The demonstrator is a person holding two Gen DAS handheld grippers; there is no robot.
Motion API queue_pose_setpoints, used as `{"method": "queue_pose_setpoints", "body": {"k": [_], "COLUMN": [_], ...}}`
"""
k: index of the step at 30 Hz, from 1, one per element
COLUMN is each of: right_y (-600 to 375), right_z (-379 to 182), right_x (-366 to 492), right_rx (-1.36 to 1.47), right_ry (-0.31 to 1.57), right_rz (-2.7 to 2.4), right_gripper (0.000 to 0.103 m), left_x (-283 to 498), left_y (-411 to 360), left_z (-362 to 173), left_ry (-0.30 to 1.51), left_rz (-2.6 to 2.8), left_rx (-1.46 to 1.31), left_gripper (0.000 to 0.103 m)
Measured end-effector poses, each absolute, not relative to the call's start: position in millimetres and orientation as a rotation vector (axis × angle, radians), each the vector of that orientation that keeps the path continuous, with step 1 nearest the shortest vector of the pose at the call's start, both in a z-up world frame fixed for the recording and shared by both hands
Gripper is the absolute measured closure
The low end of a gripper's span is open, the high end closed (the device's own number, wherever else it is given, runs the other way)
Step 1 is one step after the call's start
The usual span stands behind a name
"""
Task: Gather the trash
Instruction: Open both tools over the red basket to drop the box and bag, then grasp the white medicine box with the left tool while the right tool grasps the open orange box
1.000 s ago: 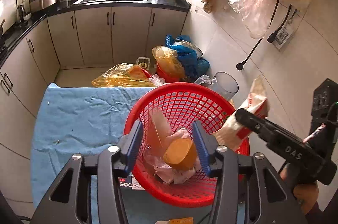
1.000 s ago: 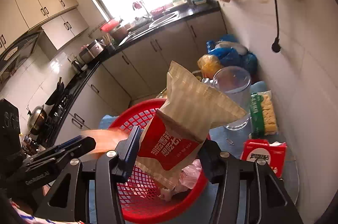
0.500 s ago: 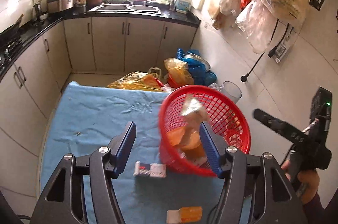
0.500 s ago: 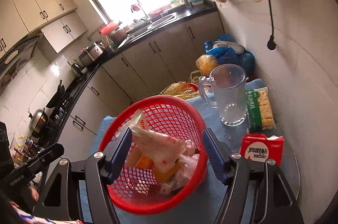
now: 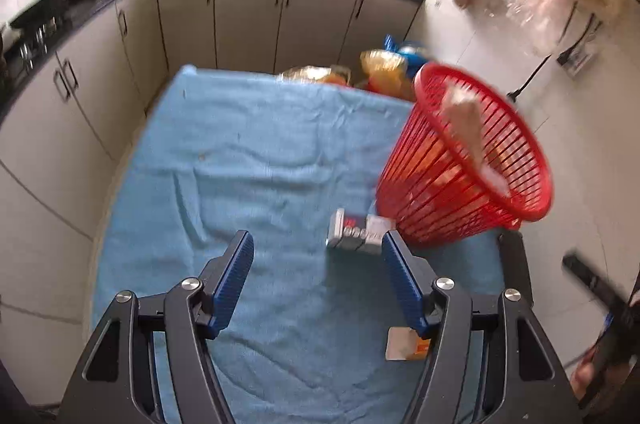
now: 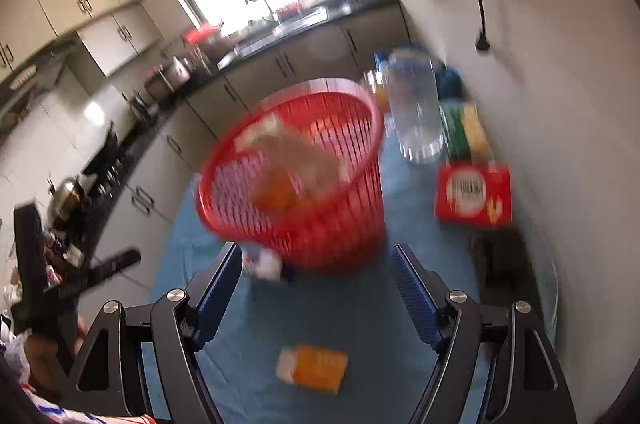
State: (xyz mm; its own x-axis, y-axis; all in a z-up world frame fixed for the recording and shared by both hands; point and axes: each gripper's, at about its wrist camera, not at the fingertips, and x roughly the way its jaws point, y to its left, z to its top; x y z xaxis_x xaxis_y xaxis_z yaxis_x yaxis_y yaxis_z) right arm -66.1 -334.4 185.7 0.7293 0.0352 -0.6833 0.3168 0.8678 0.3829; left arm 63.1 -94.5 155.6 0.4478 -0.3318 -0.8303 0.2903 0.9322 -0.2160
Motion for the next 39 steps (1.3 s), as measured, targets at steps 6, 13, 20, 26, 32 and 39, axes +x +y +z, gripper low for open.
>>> {"method": "queue_pose_setpoints", "body": {"k": [6,13,20,26,32,39], "right_y": [-325,-339,-357,-351,-321,-289], "right_z": [125,94,83,77,62,62], "right_x": [-89,-100,-99,-92,-78,-45], "right_rx": [0.567,0.593,0.611,0.607,0.554,0.422], "right_ry": [0.892,0.972,1.004,1.029,1.1,1.085], "right_rz": [-0.177,-0.2,-0.222,-0.201,-0.097,0.015], "right_gripper": [0.022,0.022,0.022,0.022,0.022,0.019], "left_x": [95,153,171,127,76,63], "left_y": [-114,-150,-176,-183,-163,-115], "left_z": [104,51,10,11,17,40], "left_ry": [1.143,1.253,1.332,1.376,1.369,1.321], "left_rz": [-0.377,-0.371,-0.369,-0.495,-0.545,-0.498], "left_rx": [-0.07,-0.134,-0.039,0.094,0.143,-0.045], "left_gripper": [0.038,0.038,0.047,0.061,0.06,0.048]}}
